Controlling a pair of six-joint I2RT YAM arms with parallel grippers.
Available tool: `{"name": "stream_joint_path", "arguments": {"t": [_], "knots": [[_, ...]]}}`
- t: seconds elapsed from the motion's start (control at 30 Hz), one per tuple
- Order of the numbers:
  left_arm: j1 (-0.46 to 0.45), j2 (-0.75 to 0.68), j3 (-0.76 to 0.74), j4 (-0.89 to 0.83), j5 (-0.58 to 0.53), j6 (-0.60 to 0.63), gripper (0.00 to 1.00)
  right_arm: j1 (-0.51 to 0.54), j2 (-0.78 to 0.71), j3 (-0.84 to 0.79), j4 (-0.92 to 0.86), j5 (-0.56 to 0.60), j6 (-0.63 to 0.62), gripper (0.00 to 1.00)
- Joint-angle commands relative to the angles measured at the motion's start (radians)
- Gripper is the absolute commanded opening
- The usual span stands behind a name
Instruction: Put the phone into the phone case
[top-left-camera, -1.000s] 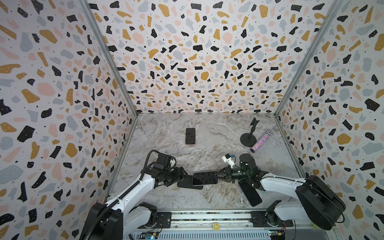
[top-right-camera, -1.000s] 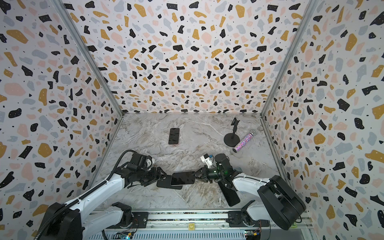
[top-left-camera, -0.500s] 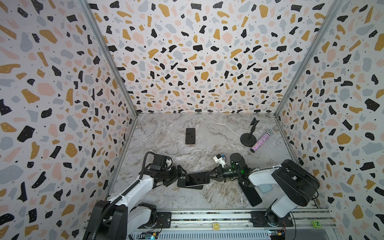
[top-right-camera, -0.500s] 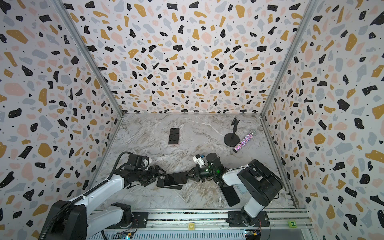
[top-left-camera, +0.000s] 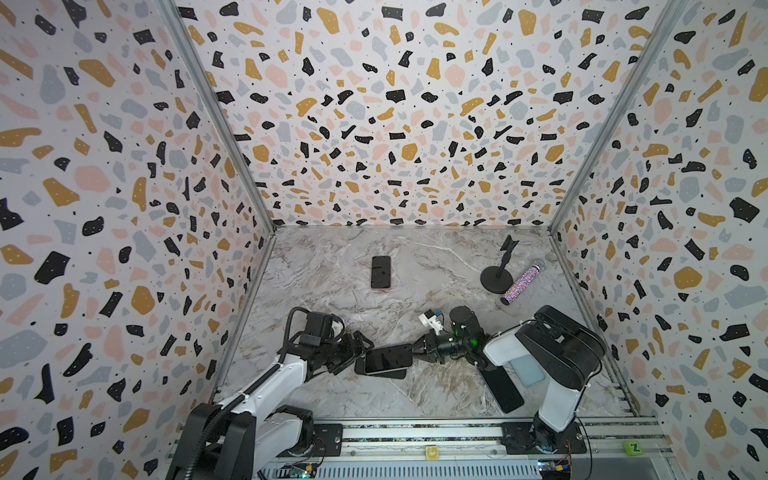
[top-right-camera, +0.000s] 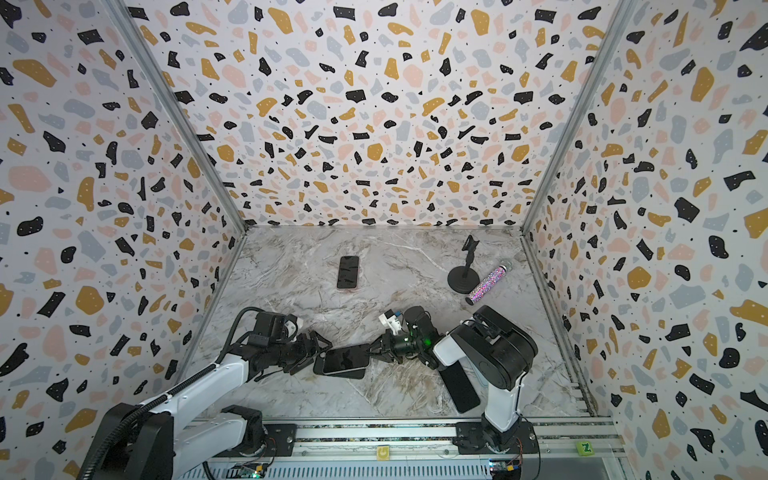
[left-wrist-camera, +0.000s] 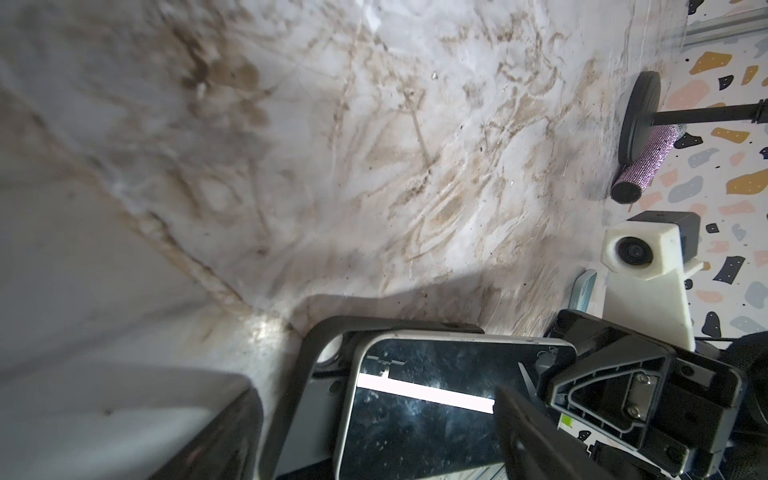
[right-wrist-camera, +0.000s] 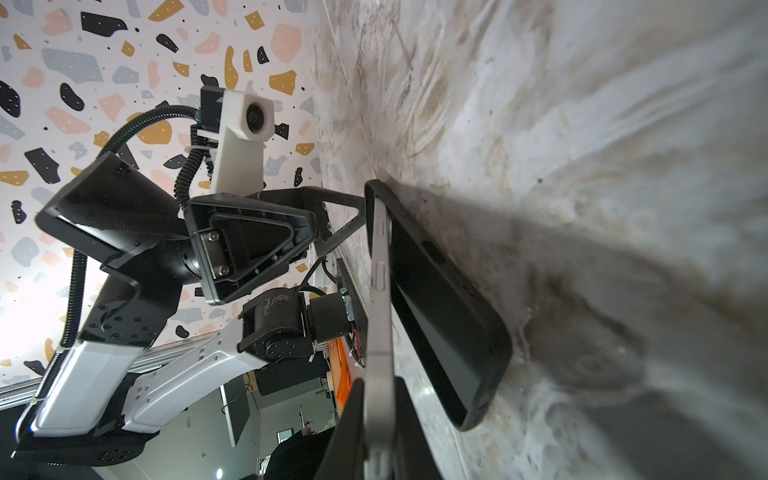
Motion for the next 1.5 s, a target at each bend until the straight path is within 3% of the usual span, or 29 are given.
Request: {"name": "stream_joint_path", "arguments": {"t": [0.0,0.57,1.17,1.47], "knots": [[0.006,-0.007,-0.02,0.024,0.013,-0.01,0.87,0.006,0.003,0.03,0.06,-0.02,0.001,0.0],[0.006,-0.011,-0.049,0.052,0.029,-0.026,0.85,0.035,0.041,0.029,0.034,0.058,-0.053,0.0],[0.004,0.003,-0.075,0.074,0.043,-0.009,0.84,0.075,0.106,-0.033,0.106,0.13,0.004,0.0],[-0.013,-0.024,-0.114,0.133,0.037,-0.063,0.83,0.09,0.115,-0.05,0.097,0.179,0.061,0.0]]}}
